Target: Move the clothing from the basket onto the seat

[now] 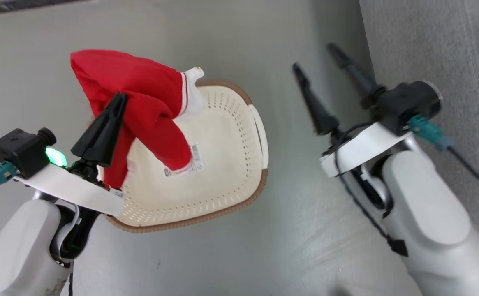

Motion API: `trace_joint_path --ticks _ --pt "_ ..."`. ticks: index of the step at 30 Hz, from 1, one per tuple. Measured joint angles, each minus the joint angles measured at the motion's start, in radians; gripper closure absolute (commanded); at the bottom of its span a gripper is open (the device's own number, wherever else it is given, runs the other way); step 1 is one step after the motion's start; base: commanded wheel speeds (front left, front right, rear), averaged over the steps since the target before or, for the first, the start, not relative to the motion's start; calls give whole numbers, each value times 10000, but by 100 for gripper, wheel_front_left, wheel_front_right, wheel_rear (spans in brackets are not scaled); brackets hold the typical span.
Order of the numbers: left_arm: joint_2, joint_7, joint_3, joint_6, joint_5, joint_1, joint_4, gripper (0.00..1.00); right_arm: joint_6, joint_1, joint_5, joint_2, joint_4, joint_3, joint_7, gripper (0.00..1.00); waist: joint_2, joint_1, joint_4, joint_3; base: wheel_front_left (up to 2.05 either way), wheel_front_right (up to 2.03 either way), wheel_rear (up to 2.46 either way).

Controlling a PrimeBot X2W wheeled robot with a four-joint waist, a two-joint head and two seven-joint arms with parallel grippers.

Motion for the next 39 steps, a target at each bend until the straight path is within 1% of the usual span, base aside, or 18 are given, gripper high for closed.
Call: trace_joint_path --ticks 9,16,20,29,39 --pt "-102 40 -502 -2 182 3 -351 100 0 223 50 -19 357 1893 0 0 0 0 435 -1213 0 0 0" --pt "-297 405 -1057 -75 339 1 -627 100 0 264 272 -35 617 3329 0 0 0 0 722 -2070 0 0 0" --pt "-403 625 -1300 -75 351 0 -715 100 0 253 414 -46 683 3950 0 0 0 0 861 -2506 0 0 0" --pt "-698 1104 -1751 -69 430 -1 -895 100 0 241 869 -58 905 4550 0 0 0 0 1128 -3336 0 0 0" --pt "-1011 1488 -2144 25 439 -2 -1360 100 0 243 988 -63 1279 4838 0 0 0 0 1392 -4067 0 0 0"
